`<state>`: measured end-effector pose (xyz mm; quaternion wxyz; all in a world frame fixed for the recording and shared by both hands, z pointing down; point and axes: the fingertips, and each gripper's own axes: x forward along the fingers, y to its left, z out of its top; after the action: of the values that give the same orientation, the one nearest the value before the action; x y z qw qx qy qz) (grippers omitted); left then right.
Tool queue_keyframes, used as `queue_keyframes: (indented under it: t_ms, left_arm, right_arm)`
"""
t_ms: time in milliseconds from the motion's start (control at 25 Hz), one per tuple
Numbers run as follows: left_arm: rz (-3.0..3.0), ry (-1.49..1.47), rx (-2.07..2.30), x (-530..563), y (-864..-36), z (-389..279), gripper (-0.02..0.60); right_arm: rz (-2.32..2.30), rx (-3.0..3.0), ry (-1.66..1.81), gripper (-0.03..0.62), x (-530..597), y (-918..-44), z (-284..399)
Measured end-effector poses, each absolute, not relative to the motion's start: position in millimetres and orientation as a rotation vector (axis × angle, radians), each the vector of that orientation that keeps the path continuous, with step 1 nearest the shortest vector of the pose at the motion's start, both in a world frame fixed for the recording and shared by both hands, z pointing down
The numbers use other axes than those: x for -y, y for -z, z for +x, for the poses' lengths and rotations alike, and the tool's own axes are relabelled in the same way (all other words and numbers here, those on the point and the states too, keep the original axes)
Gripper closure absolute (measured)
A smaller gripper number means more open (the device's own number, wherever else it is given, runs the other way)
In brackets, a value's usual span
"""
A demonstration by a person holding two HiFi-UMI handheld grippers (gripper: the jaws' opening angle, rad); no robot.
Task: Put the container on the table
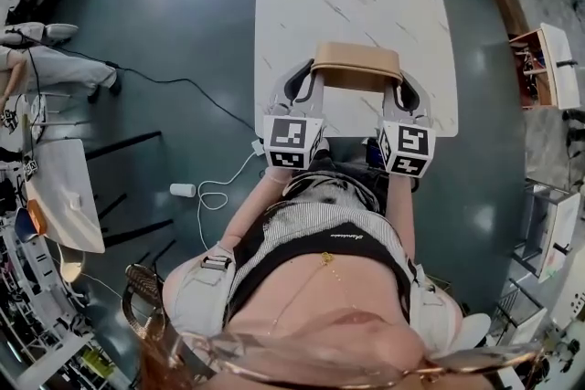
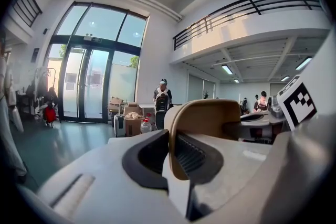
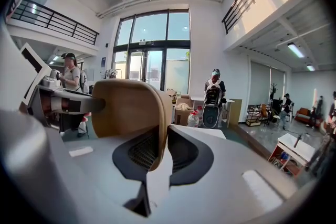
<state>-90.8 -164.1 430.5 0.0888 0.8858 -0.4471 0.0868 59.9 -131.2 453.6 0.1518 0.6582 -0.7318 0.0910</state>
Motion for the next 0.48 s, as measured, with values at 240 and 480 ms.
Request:
queue_keyframes:
  t_ms: [240, 480]
  left_arm:
    - [2.607, -0.265, 1.377, 165.9, -431.2, -72.7, 0.552]
    - [2.574, -0.276, 1.448, 177.9, -426.6, -45.5, 0.552]
  right_arm:
    - [1.841, 2.14, -0.26, 0.536, 140.1, -455.7, 78.8]
    - [1.778, 2.184, -0.251, 0.536, 159.9, -451.3, 107.7]
